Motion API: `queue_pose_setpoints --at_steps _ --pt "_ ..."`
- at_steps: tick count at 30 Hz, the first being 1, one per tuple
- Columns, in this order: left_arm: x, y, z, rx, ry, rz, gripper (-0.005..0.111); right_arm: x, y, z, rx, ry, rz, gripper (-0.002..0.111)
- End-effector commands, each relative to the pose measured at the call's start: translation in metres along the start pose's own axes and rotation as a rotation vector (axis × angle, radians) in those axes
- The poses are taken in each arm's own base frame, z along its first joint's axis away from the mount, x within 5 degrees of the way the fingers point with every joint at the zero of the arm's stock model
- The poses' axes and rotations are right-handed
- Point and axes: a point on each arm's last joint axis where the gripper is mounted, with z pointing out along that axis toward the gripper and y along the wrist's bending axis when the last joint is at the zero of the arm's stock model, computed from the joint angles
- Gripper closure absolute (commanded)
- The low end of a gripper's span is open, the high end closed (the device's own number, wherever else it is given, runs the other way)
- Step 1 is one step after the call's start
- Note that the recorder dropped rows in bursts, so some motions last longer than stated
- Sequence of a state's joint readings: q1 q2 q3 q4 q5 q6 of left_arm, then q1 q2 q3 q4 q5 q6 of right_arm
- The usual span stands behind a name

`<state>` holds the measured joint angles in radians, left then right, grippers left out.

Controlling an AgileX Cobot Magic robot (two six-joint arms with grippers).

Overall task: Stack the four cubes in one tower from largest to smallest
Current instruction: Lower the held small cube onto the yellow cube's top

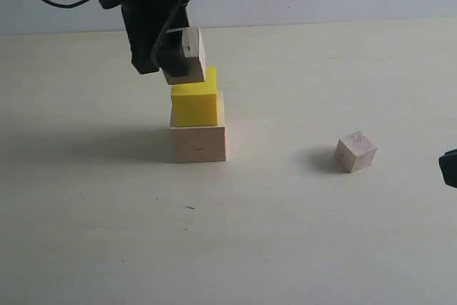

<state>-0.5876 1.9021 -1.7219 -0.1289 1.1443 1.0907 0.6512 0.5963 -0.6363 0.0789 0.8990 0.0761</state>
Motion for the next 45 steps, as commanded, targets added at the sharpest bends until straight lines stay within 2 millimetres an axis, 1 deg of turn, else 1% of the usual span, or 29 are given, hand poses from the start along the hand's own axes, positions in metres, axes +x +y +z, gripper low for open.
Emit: queue_pose_setpoints --at_steps 1,5,9,12,15,27,39,45 --pt "-0.002 0.006 -0.002 -0.009 -0.029 -0.012 0.107 0.001 0.001 0.0 -0.016 -0.003 0.009 0.108" --pt "-0.009 0.01 -0.005 0.016 -0.064 -0.024 0.107 0.001 0.002 0.0 -0.019 -0.002 0.01 0.108" --pt "-0.007 0.011 0.007 0.054 -0.031 -0.026 0.107 0.001 0.002 0.0 -0.019 -0.002 0.01 0.108" --pt "-0.007 0.011 0.007 0.056 -0.03 -0.026 0.107 0.001 0.001 0.0 -0.016 -0.003 0.008 0.108" --pt "-0.001 0.014 0.007 0.044 -0.011 -0.036 0.107 0.001 0.001 0.0 -0.016 -0.003 0.008 0.108" --pt "-0.004 0.013 0.006 0.057 -0.045 -0.04 0.107 0.001 0.001 0.0 -0.018 -0.002 0.009 0.108" --pt "-0.002 0.013 0.01 0.066 -0.028 -0.033 0.107 0.001 0.001 0.0 -0.018 -0.002 0.009 0.108" --pt "-0.001 0.011 0.012 0.077 -0.02 0.013 0.107 0.001 0.001 0.0 -0.018 -0.002 0.009 0.108"
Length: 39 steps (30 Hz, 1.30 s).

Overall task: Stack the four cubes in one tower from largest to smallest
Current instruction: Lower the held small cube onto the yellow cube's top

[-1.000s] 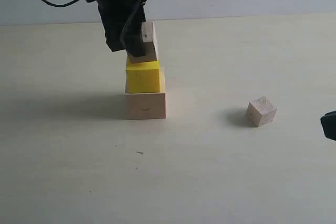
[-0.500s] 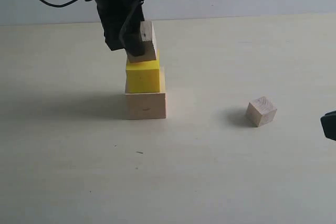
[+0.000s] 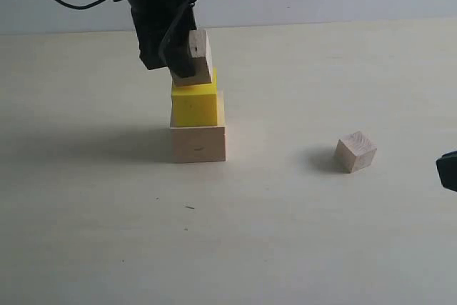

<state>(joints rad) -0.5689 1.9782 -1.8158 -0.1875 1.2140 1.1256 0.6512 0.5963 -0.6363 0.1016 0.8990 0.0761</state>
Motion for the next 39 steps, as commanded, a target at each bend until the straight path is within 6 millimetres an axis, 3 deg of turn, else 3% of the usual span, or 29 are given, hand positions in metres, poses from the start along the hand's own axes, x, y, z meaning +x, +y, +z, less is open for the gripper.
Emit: queue_pose_setpoints --at_steps 1,7,12,39 --pt "0.0025 -0.0018 0.0033 0.019 0.008 0.014 0.104 0.0007 -0.0002 0.0003 0.0 -0.004 -0.005 0.108" --pt "0.0035 -0.0026 0.0059 0.023 0.01 0.014 0.076 0.0007 -0.0002 0.0003 0.0 -0.004 -0.005 0.108" --pt "0.0024 -0.0007 0.006 0.002 -0.002 0.009 0.063 0.0007 -0.0002 0.0003 0.0 -0.004 -0.005 0.108" --pt "0.0025 -0.0011 0.006 0.007 -0.002 -0.012 0.062 0.0007 -0.0002 0.0003 0.0 -0.004 -0.005 0.108"
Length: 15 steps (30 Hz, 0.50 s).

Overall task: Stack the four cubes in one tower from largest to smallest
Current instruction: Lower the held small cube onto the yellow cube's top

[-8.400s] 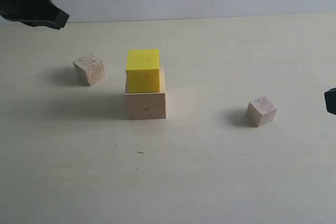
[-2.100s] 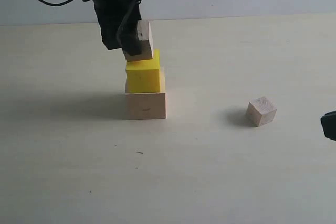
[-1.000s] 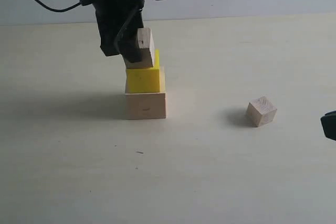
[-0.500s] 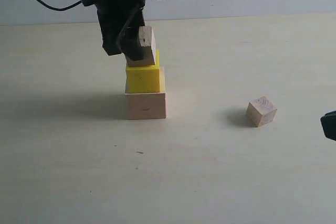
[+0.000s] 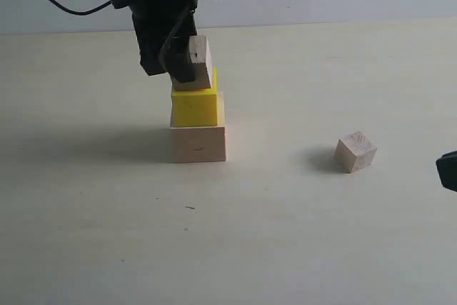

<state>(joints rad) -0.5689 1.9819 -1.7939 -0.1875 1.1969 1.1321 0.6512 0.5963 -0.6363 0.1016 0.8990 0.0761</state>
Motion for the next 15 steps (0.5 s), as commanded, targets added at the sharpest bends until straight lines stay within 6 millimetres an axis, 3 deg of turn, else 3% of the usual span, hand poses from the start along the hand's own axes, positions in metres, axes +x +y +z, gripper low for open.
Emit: queue_pose_setpoints --at_steps 1,7,15 --pt "0.0004 -0.0002 -0.0009 0.0 -0.007 -0.017 0.061 0.0007 -0.0002 0.0003 0.0 -0.004 -0.005 0.108" --pt "-0.0001 0.001 -0.0009 -0.012 -0.013 -0.06 0.042 0.0008 -0.0002 0.0003 0.0 -0.002 -0.005 0.108" --pt "0.0002 0.0004 -0.0009 -0.005 -0.009 -0.06 0.042 0.0008 -0.0002 0.0003 0.0 -0.002 -0.005 0.108"
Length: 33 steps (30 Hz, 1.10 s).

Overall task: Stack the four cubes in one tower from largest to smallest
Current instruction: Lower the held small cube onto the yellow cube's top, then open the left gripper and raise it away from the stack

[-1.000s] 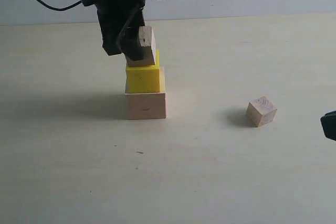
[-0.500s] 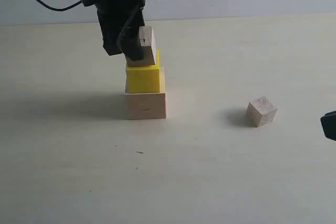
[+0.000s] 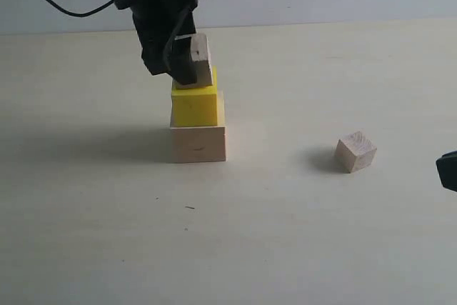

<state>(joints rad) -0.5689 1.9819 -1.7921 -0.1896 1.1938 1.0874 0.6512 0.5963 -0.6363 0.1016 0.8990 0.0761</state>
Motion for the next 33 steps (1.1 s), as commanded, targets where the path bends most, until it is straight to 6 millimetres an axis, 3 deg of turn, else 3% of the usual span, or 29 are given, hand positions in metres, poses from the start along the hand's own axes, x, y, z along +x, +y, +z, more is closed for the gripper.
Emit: queue_pose_setpoints --at_steps 1,12,22,25,33 --pt "0.0 0.0 -0.001 -0.002 -0.006 -0.015 0.042 0.001 0.0 0.0 0.0 -0.002 -0.005 0.108" --pt "0.001 0.0 -0.004 -0.013 0.003 -0.008 0.042 0.001 0.0 0.0 0.0 -0.002 -0.005 0.108" --pt "0.001 -0.001 -0.022 -0.069 0.001 0.005 0.042 0.001 0.0 0.0 0.0 -0.002 -0.005 0.108" --pt "0.001 -0.005 -0.034 -0.073 0.0 0.0 0.042 0.001 0.0 0.0 0.0 -0.002 -0.005 0.108" --pt "0.002 -0.02 -0.09 -0.183 -0.036 -0.029 0.042 0.0 0.0 0.0 0.001 -0.007 -0.006 0.108"
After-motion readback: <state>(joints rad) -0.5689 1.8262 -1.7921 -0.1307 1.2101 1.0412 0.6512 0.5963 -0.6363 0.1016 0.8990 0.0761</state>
